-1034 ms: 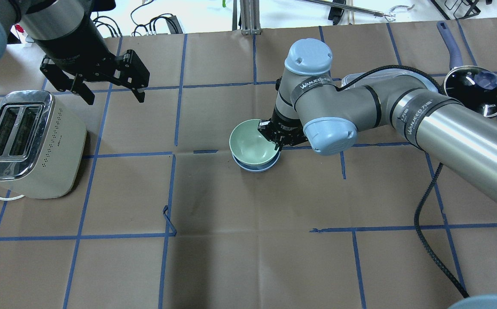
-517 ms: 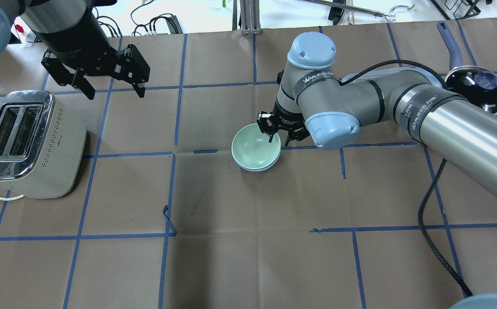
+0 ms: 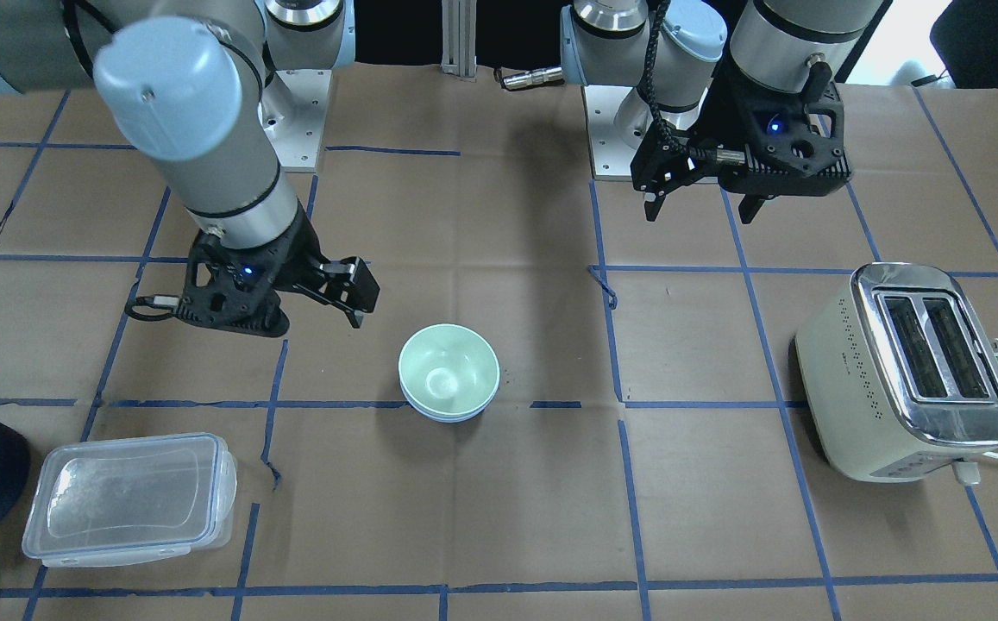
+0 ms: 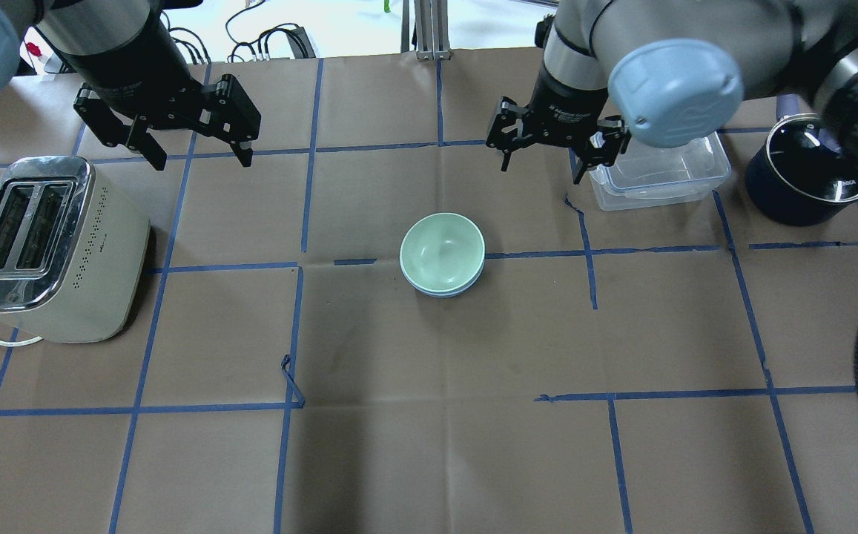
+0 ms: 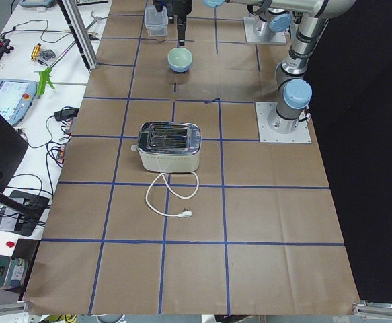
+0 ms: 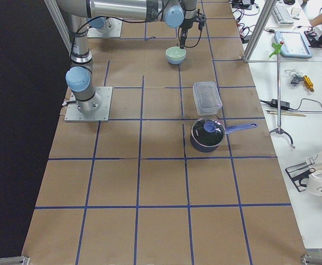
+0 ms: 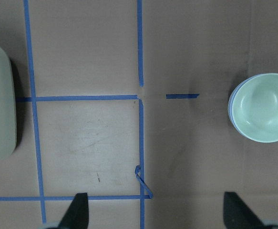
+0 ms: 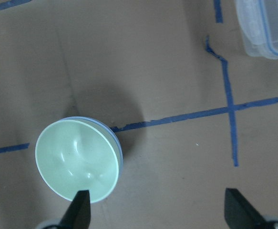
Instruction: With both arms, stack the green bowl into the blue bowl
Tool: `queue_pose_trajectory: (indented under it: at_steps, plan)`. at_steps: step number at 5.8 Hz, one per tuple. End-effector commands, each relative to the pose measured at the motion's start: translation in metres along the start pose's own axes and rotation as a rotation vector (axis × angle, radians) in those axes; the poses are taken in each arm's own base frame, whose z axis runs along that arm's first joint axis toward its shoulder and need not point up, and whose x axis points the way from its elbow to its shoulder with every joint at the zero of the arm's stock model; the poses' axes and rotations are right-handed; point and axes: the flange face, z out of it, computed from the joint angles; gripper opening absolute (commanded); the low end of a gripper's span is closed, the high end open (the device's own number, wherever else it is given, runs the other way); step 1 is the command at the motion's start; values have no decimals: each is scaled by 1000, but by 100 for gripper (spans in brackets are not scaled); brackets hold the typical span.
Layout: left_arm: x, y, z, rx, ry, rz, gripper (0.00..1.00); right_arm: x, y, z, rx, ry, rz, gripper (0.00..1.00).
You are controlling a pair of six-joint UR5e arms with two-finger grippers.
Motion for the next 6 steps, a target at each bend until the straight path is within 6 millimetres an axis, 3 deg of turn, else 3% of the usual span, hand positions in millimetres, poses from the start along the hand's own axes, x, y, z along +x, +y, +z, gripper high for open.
queue_pose_trajectory:
  at_steps: [1, 2, 6]
  plan:
    - [2, 5, -4, -8, 20, -7, 98, 51, 39, -56, -32, 66, -39, 100]
    - [2, 6, -3, -14, 17, -5, 98, 61, 50, -63, -54, 66, -40, 100]
    - [1, 7, -5, -9, 16, 2, 98, 64, 50, -63, -52, 66, -30, 100]
